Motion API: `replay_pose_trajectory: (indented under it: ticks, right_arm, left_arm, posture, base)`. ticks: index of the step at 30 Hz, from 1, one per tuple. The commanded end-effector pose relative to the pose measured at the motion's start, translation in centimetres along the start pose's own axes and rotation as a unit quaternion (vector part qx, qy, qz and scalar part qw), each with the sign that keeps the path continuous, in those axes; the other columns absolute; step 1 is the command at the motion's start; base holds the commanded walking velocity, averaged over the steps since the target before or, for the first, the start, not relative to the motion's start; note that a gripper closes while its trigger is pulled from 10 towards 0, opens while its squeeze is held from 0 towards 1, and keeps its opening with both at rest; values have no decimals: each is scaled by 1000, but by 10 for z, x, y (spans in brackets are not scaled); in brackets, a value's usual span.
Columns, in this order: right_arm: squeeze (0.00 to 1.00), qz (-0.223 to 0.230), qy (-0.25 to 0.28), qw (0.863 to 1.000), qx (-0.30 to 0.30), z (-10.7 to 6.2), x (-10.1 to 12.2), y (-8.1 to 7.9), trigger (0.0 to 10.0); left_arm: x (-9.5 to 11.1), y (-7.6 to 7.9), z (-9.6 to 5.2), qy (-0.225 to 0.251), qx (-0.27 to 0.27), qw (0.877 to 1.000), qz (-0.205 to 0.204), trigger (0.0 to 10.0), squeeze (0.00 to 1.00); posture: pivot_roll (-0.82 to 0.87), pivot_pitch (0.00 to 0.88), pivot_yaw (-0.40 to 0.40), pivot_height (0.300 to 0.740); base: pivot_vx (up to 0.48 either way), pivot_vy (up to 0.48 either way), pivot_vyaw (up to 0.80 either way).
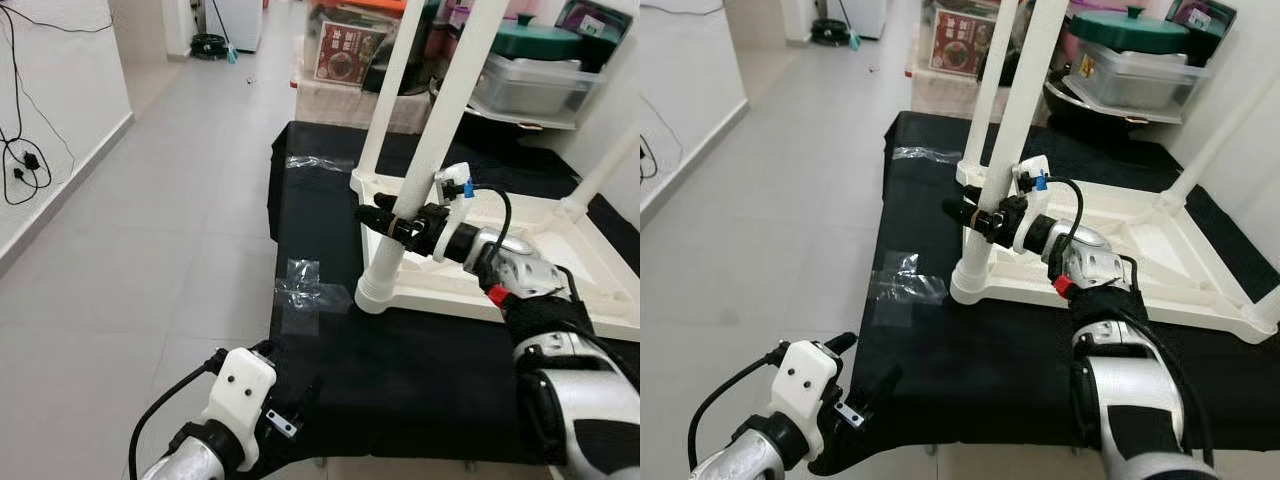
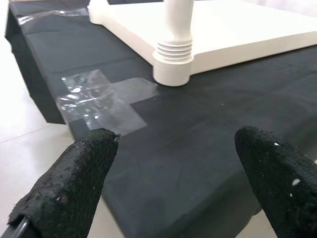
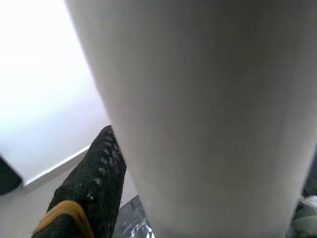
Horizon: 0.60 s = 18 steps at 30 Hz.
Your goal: Building children table
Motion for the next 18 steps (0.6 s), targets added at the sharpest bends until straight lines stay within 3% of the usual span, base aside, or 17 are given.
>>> replay_pose_trajectory:
  ticks: [1, 2, 3, 4, 10, 14, 15, 18]
  right_arm:
    - [0, -9, -5, 999, 48, 11, 3, -11, 7843]
    - [0, -10, -1, 999, 47, 14, 4, -11, 2196]
    - [0, -10, -1, 999, 47, 14, 4, -11, 2196]
    - [0, -10, 4, 999, 47, 15, 5, -11, 0]
    - [0, 1, 9, 1000, 21, 19, -6, -8, 0]
    - [0, -13, 33, 995, -97, 18, -15, 7, 0]
    - [0, -13, 33, 995, -97, 18, -15, 7, 0]
    - [0, -29, 56, 971, -230, 9, -23, 17, 0]
  left_arm:
    - [1, 4, -2, -2, -5, 1000, -1, 10000, 0]
    - [1, 5, -3, -3, -4, 1000, -1, 10000, 0]
    - [1, 5, -3, -3, -4, 1000, -1, 10000, 0]
    - [1, 5, -3, -3, -5, 1000, -1, 10000, 0]
    - [1, 3, -4, -5, -1, 1000, -1, 10000, 0]
    - [1, 2, -2, -4, 0, 1000, 0, 10000, 0]
    - [1, 2, -2, -4, 0, 1000, 0, 10000, 0]
    - [1, -2, 1, -3, 2, 1000, 1, 10000, 0]
  posture:
    - [229, 23, -153, 740]
    - [231, 23, -154, 740]
    - [231, 23, -154, 740]
    - [233, 28, -156, 740]
    - [227, 34, -148, 740]
    - [206, 30, -142, 740]
    - [206, 30, -142, 740]
    - [183, 29, -128, 740]
  base:
    - [0, 0, 0]
    - [0, 0, 0]
    - [0, 0, 0]
    - [0, 0, 0]
    - [0, 0, 0]
    - [0, 0, 0]
    - [0, 0, 0]
    - [0, 0, 0]
Point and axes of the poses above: a point about 5 cm out from each wrist's last joint towards the gripper, its own z axis pointing out of the wrist towards the gripper, its own x axis along the axis of the wrist's last joint, y = z × x, the point moved 2 cm from there along z, pointing out of the wrist towards the gripper, and after that the axes turned 5 degrees about z, right-handed, at the moved point
